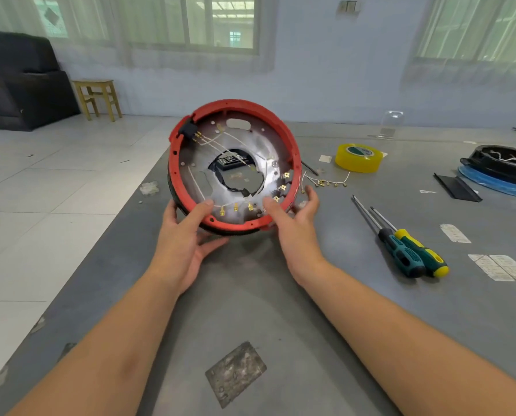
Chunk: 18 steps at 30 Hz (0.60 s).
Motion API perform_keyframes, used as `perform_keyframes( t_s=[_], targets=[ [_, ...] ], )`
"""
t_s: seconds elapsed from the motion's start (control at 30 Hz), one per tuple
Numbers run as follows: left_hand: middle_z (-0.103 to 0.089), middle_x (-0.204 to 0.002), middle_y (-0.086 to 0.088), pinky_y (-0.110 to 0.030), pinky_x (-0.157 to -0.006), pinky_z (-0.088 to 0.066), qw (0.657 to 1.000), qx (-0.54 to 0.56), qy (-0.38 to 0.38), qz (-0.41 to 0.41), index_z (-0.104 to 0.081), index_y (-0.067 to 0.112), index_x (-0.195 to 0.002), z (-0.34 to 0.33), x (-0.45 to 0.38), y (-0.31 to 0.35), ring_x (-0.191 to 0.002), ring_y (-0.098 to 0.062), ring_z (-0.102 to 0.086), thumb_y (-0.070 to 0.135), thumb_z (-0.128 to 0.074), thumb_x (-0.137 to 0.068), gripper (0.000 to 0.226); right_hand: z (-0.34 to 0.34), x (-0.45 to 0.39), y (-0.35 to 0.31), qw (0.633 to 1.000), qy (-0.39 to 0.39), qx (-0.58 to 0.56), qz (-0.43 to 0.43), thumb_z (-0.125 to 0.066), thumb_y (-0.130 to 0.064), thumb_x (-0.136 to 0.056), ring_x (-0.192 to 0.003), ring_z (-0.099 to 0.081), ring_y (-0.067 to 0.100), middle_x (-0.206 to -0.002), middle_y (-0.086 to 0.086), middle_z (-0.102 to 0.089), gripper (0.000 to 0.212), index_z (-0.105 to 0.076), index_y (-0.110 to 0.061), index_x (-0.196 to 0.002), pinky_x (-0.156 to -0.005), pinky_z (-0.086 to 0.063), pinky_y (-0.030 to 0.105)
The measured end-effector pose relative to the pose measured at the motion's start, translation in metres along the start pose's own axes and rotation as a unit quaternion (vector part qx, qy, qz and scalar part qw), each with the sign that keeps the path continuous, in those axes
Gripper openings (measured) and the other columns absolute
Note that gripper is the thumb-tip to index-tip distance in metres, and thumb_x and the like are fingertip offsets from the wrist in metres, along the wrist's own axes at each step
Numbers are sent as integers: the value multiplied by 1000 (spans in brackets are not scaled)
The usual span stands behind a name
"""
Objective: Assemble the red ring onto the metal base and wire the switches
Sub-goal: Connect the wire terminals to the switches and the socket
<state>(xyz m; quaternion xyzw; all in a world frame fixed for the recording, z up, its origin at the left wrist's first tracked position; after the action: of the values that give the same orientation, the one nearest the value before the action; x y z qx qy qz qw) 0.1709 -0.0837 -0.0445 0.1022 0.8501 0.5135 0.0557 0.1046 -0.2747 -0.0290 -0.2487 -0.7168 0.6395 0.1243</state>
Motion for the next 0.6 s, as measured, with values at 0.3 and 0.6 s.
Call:
perform_keyframes(
  t_s=[0.3,0.6],
  targets=[
    [-71,-111,-22,-59,-80,-64,999,-18,12,-27,-41,26,-137,2,0,3,-99,-37,-70,26,-87,-79,74,28,7,-47,903,131,319,257,-58,-63,-84,-131,-35,12,-143,-8,-38,51,-43,-36,-125,-110,-27,36],
    [-76,-112,-7,-49,-73,-64,995,-56,25,-77,-53,34,-133,3,4,11,-101,-29,-77,48,-92,-64,80,19,4,-41,903,72,355,229,-71,-42,-92,-153,-7,12,-169,-20,0,26,-58,-40,-69,-115,-10,38]
  ],
)
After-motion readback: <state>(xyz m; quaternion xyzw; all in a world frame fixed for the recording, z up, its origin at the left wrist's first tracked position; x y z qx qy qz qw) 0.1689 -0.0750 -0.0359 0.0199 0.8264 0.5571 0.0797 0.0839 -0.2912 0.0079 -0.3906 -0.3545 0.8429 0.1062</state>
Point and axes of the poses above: each hand's wrist, its own x-axis away from the middle knuckle, its own z-axis out of the back of the hand, y = z × x, the point moved 7 cm from there along -x, towards the middle knuckle
